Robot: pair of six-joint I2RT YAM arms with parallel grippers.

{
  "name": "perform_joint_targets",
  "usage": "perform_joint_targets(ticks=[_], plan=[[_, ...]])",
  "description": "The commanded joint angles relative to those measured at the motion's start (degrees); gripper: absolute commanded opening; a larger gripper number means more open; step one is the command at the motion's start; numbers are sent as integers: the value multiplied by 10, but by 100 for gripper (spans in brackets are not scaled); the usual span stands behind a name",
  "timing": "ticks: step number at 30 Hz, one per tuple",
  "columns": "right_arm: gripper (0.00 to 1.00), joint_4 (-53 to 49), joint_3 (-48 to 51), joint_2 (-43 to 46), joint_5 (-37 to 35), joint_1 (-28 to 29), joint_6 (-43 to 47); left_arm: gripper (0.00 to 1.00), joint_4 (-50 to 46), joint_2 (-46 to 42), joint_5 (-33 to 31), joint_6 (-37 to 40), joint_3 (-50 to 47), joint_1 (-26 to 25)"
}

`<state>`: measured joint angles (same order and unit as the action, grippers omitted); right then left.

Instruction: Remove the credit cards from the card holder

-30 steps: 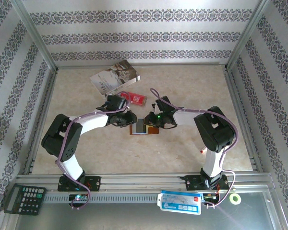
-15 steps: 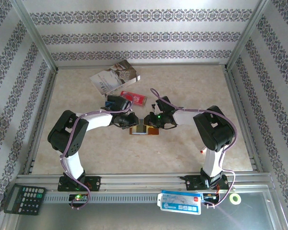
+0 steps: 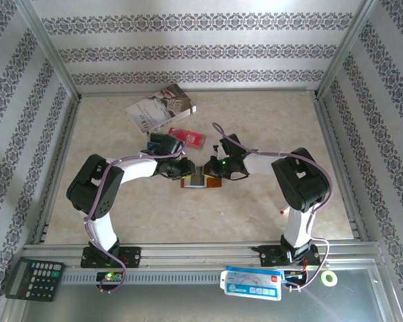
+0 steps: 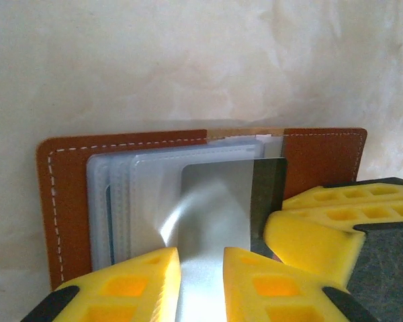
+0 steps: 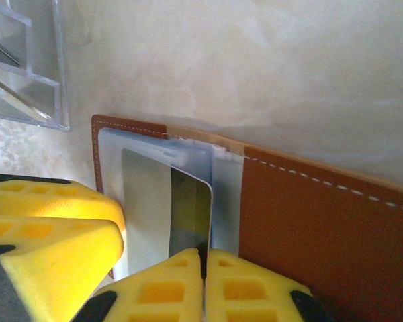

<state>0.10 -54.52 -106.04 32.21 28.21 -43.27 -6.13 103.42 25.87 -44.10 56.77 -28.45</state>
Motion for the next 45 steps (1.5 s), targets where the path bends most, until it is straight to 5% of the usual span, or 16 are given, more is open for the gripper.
perform_joint_targets(ticks=[1, 15, 26, 37, 45], plan=[[3, -1, 30, 43, -27, -16, 6, 28, -41, 6, -44, -1, -14, -1], [0, 118, 100, 184, 3, -23, -17, 54, -39, -116, 6, -11, 23, 28], [0, 285, 114, 235, 86, -30, -136, 80, 117, -227, 131, -76, -46, 75], [0, 408, 104, 228, 130, -39, -232, 72, 183, -230, 216, -92, -31, 75], [0, 447, 103, 220, 142, -40, -262, 46, 244, -221, 247, -125, -25, 76]])
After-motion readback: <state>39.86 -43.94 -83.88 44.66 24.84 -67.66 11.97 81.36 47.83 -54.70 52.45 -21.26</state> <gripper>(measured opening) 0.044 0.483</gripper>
